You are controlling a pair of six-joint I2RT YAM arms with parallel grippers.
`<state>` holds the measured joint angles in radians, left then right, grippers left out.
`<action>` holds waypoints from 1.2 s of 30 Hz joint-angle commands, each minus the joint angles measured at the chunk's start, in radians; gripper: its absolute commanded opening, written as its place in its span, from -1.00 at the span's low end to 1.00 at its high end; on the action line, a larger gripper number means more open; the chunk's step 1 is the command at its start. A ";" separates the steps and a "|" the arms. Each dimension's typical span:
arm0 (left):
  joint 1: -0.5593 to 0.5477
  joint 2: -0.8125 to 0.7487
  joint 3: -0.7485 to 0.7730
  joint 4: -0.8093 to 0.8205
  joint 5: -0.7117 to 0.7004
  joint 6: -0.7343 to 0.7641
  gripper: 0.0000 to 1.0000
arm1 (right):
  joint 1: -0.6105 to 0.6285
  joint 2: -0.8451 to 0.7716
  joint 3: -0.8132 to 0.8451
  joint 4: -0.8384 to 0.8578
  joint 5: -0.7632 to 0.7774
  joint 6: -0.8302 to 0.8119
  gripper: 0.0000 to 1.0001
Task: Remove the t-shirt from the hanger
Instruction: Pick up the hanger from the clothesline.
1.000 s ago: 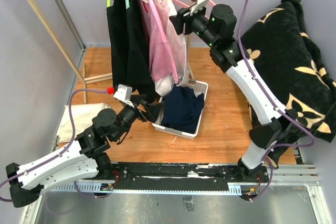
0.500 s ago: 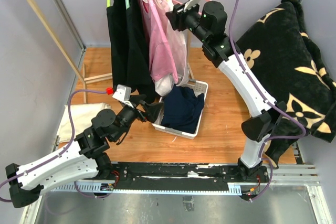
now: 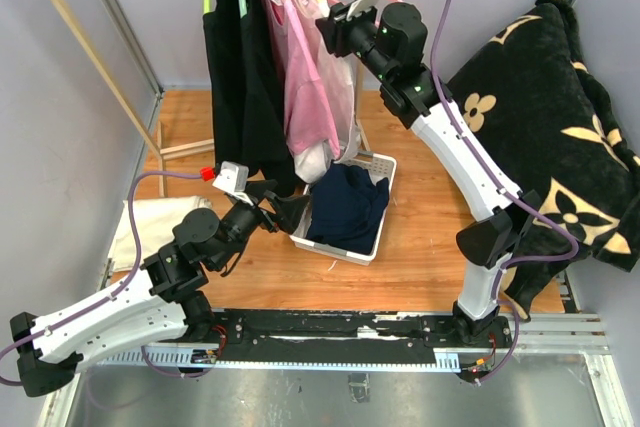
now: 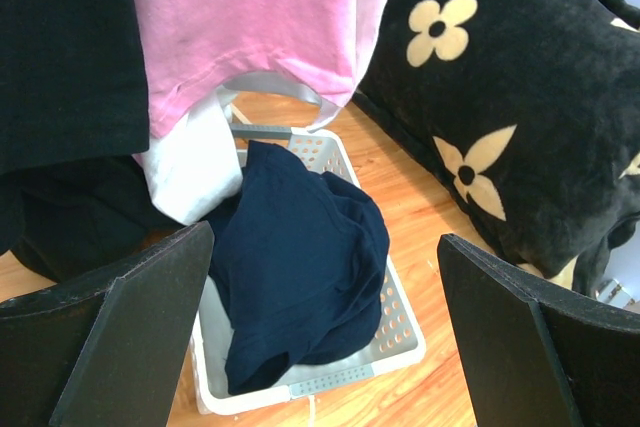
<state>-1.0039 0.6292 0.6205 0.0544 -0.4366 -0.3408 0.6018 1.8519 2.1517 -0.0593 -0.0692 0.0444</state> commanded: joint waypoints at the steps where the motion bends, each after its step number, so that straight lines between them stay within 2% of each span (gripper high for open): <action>1: -0.006 -0.008 -0.016 0.013 -0.022 0.005 0.99 | 0.016 -0.009 0.042 0.012 0.042 0.011 -0.35; 12: -0.007 -0.006 -0.012 0.013 -0.020 0.003 0.99 | 0.018 -0.009 0.099 -0.116 0.097 0.008 -0.30; 21: -0.007 -0.003 -0.011 0.014 -0.016 0.004 0.99 | 0.018 0.007 0.128 -0.136 0.097 0.003 -0.31; 36: -0.007 0.000 -0.005 0.016 -0.012 0.008 0.99 | 0.021 0.029 0.170 -0.163 0.103 0.003 -0.45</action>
<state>-1.0039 0.6304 0.6147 0.0536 -0.4362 -0.3405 0.6060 1.8725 2.2807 -0.2123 0.0124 0.0483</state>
